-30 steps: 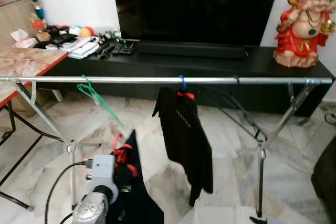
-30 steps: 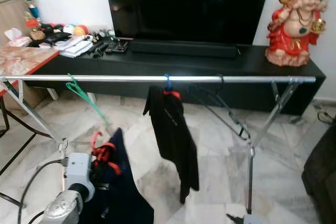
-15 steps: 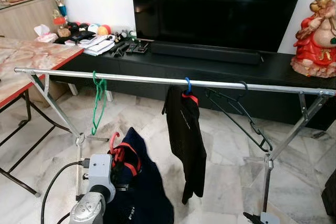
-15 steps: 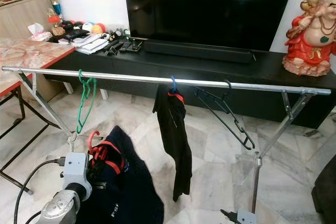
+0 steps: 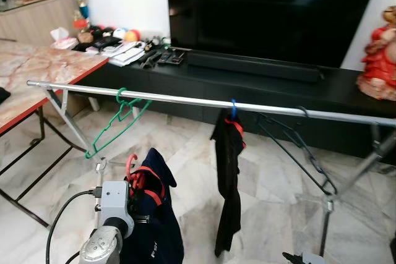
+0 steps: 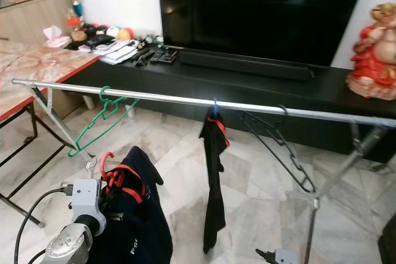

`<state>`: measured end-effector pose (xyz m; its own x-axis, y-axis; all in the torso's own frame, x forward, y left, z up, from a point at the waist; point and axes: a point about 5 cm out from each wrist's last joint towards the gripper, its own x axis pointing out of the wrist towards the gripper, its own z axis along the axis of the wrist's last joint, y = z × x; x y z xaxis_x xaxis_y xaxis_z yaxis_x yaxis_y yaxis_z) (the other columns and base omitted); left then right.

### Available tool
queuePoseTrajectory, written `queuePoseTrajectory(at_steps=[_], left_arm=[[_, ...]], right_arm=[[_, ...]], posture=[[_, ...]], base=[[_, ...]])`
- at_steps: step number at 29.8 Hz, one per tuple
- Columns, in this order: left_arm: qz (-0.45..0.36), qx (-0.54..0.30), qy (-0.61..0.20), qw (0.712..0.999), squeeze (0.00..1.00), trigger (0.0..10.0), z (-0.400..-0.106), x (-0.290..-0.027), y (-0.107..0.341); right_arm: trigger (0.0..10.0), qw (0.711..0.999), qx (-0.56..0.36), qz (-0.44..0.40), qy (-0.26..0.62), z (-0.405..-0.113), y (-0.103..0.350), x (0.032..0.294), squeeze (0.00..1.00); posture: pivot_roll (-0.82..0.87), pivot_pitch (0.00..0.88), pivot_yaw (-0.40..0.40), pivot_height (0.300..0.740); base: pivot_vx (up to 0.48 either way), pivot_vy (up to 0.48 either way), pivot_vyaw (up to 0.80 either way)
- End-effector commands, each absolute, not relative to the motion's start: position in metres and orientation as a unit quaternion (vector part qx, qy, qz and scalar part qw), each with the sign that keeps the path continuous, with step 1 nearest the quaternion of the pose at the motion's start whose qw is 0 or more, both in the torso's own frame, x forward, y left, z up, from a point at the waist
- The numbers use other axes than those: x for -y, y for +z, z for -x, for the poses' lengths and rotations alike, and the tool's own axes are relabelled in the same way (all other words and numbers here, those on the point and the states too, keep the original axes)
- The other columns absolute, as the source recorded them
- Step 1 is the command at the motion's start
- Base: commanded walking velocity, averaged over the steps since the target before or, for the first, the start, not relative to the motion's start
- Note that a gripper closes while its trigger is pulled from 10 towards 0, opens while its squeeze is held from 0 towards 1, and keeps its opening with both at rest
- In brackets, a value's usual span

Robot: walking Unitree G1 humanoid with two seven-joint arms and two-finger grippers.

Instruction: Hang hanger

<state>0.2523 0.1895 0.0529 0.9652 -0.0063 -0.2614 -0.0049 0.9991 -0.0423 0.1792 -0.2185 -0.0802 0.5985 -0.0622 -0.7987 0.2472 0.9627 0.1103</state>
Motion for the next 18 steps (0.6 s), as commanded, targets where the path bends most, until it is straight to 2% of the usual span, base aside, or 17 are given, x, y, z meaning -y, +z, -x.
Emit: queuePoseTrajectory(at_steps=[1,12,18], left_arm=[[0.025,-0.103,-0.012,0.994,0.00,10.0,-0.259,-0.182,0.064],[0.016,-0.102,-0.021,0.994,0.00,10.0,-0.259,-0.180,0.065],[-0.003,-0.097,-0.040,0.994,0.00,10.0,-0.250,-0.178,0.062]], right_arm=[[10.0,0.881,-0.450,-0.102,-0.102,-0.169,-0.082,0.230,0.00],[10.0,0.879,-0.454,-0.105,-0.098,-0.162,-0.086,0.229,0.00],[10.0,0.880,-0.453,-0.105,-0.096,-0.165,-0.085,0.225,0.00]], posture=[[0.00,0.000,0.024,0.740],[0.01,0.000,0.021,0.740],[0.01,0.000,0.019,0.740]], base=[[0.480,0.000,0.00],[0.467,0.000,0.00],[0.000,0.000,0.00]])
